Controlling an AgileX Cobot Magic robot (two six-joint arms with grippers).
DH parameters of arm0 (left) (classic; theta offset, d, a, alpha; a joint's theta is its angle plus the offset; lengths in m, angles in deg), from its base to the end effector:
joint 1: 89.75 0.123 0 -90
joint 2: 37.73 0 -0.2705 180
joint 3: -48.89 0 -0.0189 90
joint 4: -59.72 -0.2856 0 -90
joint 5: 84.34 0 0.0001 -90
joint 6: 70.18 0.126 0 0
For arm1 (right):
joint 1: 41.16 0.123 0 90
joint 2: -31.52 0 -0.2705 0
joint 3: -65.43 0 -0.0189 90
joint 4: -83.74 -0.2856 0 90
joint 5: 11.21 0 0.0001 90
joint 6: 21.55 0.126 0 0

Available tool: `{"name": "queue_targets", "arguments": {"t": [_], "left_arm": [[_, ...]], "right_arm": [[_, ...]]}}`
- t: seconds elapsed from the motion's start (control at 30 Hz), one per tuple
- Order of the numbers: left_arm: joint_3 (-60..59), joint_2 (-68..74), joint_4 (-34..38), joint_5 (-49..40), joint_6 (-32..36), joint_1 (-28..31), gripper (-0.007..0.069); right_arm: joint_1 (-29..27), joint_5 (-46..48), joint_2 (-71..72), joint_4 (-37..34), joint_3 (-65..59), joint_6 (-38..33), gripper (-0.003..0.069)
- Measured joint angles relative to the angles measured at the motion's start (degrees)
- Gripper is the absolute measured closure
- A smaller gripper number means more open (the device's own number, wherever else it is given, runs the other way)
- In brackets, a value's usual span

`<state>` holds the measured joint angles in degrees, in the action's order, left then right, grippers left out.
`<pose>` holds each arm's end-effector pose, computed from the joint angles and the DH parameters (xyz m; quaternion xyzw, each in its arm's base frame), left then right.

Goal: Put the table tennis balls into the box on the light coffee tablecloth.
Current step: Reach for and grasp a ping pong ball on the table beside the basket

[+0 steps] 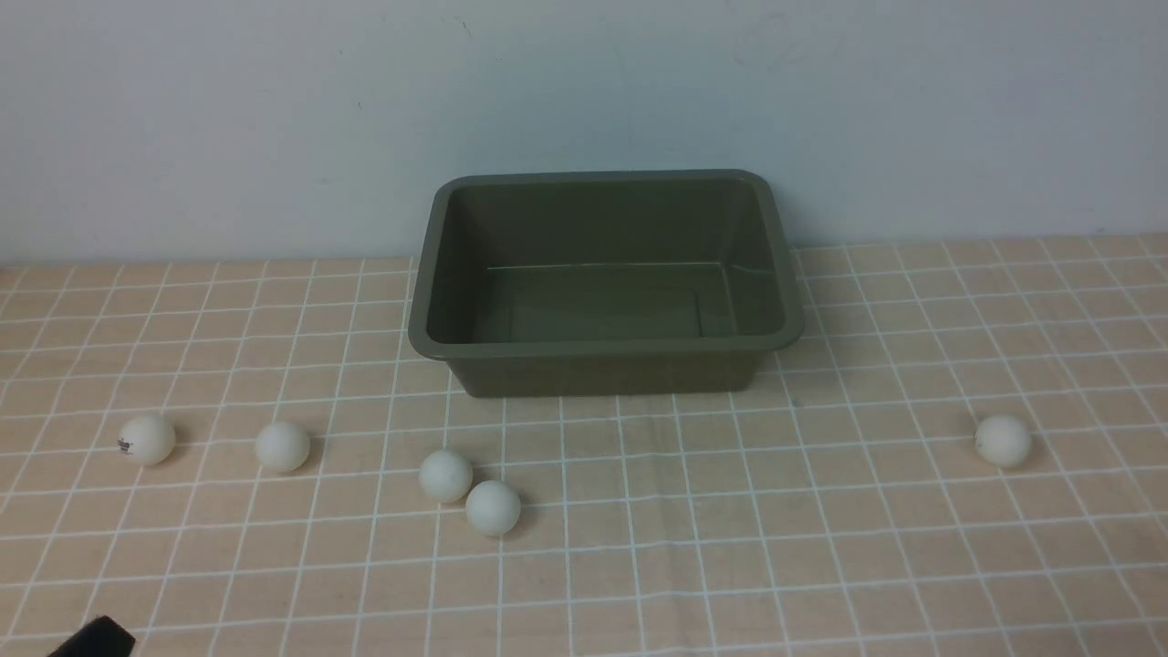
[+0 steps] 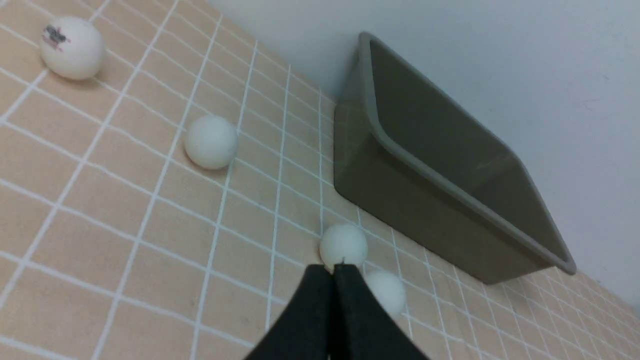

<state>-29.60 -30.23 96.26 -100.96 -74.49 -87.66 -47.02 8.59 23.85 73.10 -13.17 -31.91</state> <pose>0.1385 -0.0165 0.1766 -0.2195 0.7300 -0.2692 0.5886 0.1368 -0.0061 0.1623 0.0195 0.7969 -0.0077 0.6037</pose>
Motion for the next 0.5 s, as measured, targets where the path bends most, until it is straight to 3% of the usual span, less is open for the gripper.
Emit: {"name": "queue_targets", "arguments": {"t": [0.2, 0.5], "left_arm": [[0.0, 0.0, 0.8, 8.1, 1.0, 0.0, 0.0693], [0.0, 0.0, 0.9, 8.5, 1.0, 0.0, 0.0693]], "right_arm": [[0.0, 0.0, 0.0, 0.0, 0.0, 0.0, 0.0678], [0.0, 0.0, 0.0, 0.0, 0.0, 0.0, 0.0678]]}}
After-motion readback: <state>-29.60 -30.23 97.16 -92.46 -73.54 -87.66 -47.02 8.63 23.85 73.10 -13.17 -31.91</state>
